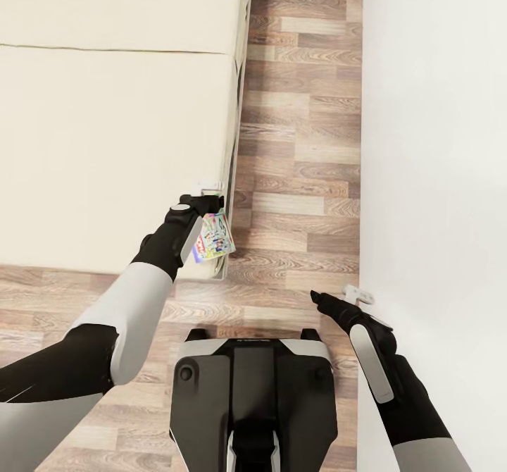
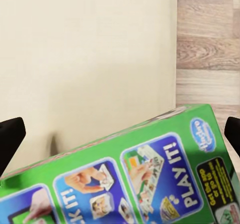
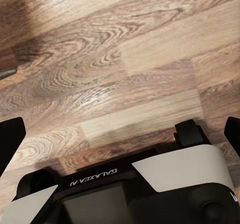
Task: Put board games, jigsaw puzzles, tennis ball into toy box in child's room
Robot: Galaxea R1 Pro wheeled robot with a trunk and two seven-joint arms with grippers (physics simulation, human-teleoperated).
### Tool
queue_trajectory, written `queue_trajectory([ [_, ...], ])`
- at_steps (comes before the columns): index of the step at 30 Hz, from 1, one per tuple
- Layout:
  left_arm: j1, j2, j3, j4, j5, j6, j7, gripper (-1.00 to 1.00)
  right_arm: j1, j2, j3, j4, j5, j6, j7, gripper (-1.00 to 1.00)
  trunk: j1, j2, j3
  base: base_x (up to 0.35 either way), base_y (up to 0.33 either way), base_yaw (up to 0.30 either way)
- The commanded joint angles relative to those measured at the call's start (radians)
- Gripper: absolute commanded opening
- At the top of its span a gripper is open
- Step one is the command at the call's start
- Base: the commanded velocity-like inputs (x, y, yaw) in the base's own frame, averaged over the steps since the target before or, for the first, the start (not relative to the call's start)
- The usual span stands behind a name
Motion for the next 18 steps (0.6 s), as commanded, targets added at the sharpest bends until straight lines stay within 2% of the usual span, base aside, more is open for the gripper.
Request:
queue_trajectory([
  [1,0.000,0.000,-0.001,-0.001,-0.009,0.006,0.001,1.00,0.000,0.000,0.001,-0.001,-0.010,0.002,-0.010,1.00,0.001,-0.002,-0.001,0.000,0.000,0.000],
  [18,0.001,0.000,-0.001,-0.001,-0.011,0.006,0.001,1.00,0.000,0.000,0.002,-0.001,-0.010,0.002,-0.010,1.00,0.001,-0.002,-0.001,0.000,0.000,0.000],
])
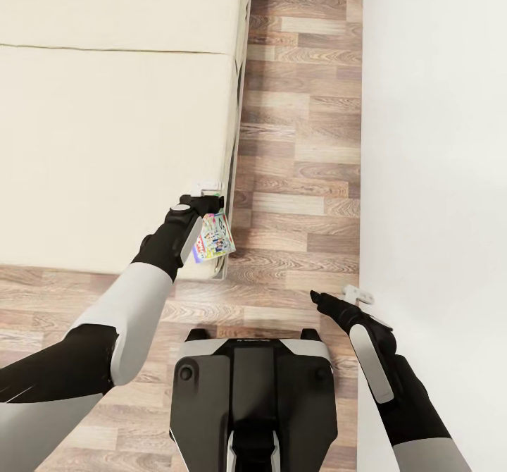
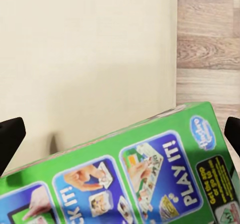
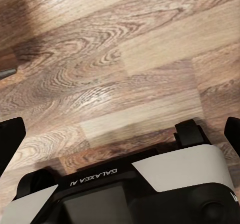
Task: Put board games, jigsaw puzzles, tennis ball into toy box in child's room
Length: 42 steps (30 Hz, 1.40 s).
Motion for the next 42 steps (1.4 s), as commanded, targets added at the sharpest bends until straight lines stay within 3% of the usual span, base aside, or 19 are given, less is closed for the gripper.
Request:
queue_trajectory([
  [1,0.000,0.000,-0.001,-0.001,-0.010,0.006,0.001,1.00,0.000,0.000,0.001,-0.001,-0.010,0.002,-0.010,1.00,0.001,-0.002,-0.001,0.000,0.000,0.000],
  [19,0.000,0.000,-0.001,-0.001,-0.010,0.006,0.001,1.00,0.000,0.000,0.002,-0.001,-0.010,0.002,-0.010,1.00,0.001,-0.002,-0.001,-0.034,0.003,0.000],
  [42,0.000,0.000,-0.001,-0.001,-0.010,0.006,0.001,1.00,0.000,0.000,0.003,-0.001,-0.010,0.002,-0.010,1.00,0.001,-0.002,-0.001,-0.021,0.120,0.000],
])
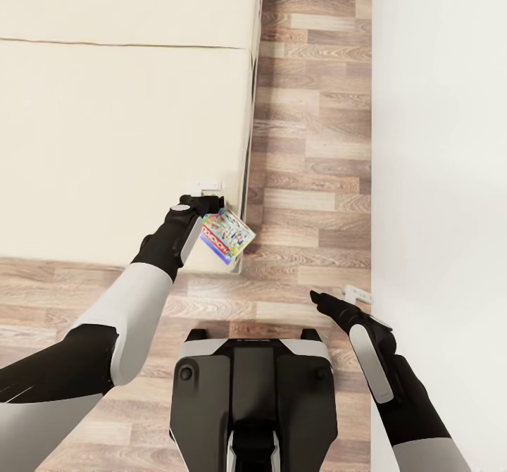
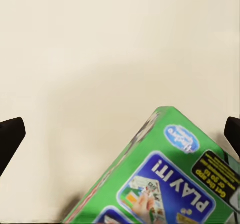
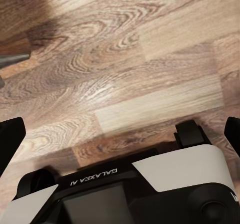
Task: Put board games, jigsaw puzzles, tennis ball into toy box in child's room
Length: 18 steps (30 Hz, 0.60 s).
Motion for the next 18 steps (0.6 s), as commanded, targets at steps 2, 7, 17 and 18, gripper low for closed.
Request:
queue_trajectory([
  [2,0.000,0.000,-0.001,-0.001,-0.009,0.006,0.001,1.00,0.000,0.000,0.001,-0.001,-0.011,0.002,-0.010,1.00,0.000,-0.002,-0.001,-0.103,0.002,0.000],
  [7,0.000,0.000,-0.001,-0.001,-0.009,0.006,0.001,1.00,0.000,0.000,0.001,-0.001,-0.011,0.002,-0.010,1.00,0.000,-0.002,-0.001,-0.137,0.000,0.000],
  [17,0.001,0.000,-0.001,0.001,-0.009,0.006,0.001,1.00,0.000,0.000,0.001,-0.001,-0.011,0.002,-0.010,1.00,0.000,-0.002,-0.001,-0.116,0.000,0.000],
  [18,0.001,0.000,-0.001,0.001,-0.010,0.006,0.001,1.00,0.000,0.000,0.002,-0.001,-0.011,0.001,-0.010,1.00,0.000,-0.002,-0.001,-0.137,0.000,0.000],
])
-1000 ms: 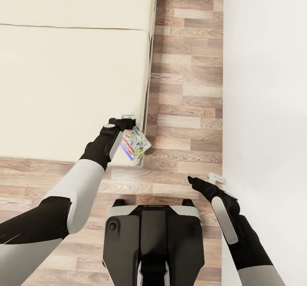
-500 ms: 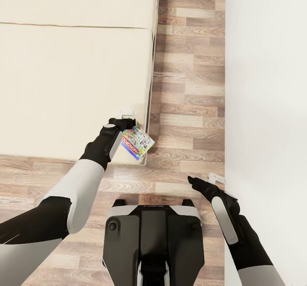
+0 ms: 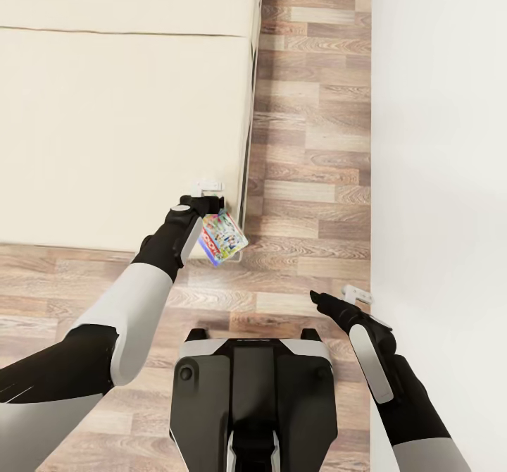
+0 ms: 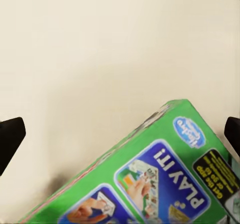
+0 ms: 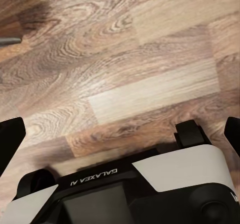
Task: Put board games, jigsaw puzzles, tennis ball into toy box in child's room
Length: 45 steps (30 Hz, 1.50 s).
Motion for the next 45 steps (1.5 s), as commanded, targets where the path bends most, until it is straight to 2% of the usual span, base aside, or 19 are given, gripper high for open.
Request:
queue_trajectory([
  [1,0.000,0.000,-0.001,-0.001,-0.010,0.006,0.001,1.00,0.000,0.000,0.001,-0.001,-0.010,0.002,-0.010,1.00,0.000,-0.002,-0.001,-0.088,0.000,0.000],
  [45,0.000,0.000,0.000,-0.001,-0.009,0.006,0.001,1.00,0.000,0.001,0.008,-0.001,-0.009,0.000,-0.010,1.00,0.000,-0.002,-0.001,-0.037,-0.014,0.000],
])
